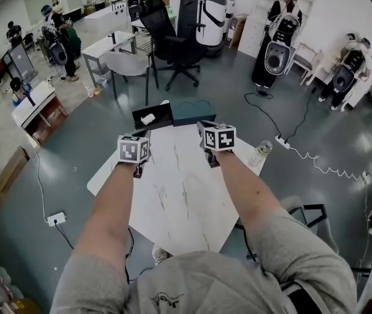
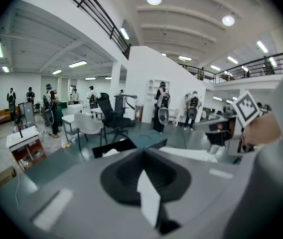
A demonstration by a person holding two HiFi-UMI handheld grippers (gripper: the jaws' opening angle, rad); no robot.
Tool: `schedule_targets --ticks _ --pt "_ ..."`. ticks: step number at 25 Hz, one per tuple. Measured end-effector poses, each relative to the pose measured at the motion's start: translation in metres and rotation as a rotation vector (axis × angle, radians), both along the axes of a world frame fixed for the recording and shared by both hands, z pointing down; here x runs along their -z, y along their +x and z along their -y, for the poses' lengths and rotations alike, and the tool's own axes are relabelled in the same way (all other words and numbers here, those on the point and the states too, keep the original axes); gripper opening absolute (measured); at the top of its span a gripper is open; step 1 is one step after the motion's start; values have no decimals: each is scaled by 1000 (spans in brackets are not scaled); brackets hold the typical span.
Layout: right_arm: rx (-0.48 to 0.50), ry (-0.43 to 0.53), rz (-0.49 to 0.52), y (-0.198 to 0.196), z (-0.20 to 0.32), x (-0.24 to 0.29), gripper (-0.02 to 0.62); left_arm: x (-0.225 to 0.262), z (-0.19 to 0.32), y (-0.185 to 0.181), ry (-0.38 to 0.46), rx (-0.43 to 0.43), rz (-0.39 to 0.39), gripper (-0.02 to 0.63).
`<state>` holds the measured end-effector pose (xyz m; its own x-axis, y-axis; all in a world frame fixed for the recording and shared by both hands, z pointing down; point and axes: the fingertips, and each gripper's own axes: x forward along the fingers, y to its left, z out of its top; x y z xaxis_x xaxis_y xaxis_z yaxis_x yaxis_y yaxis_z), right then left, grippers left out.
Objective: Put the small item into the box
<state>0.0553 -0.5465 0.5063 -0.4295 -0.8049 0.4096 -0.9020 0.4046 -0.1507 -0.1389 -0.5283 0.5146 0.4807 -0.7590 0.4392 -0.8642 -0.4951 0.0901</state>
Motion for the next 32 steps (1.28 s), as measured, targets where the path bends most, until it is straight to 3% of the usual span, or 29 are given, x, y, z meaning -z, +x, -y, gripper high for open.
schedule_targets --ticks 7,14,21,32 --pt "36 -12 3 35 -39 -1 3 10 -48 33 11 70 -14 6" --pt "159 -3 27 45 -92 17 3 25 -109 67 32 102 -30 6" --pt "210 18 27 64 -146 32 3 39 -173 77 55 133 -20 6" --pt "227 3 51 77 -215 41 3 68 -252 90 114 100 -56 5"
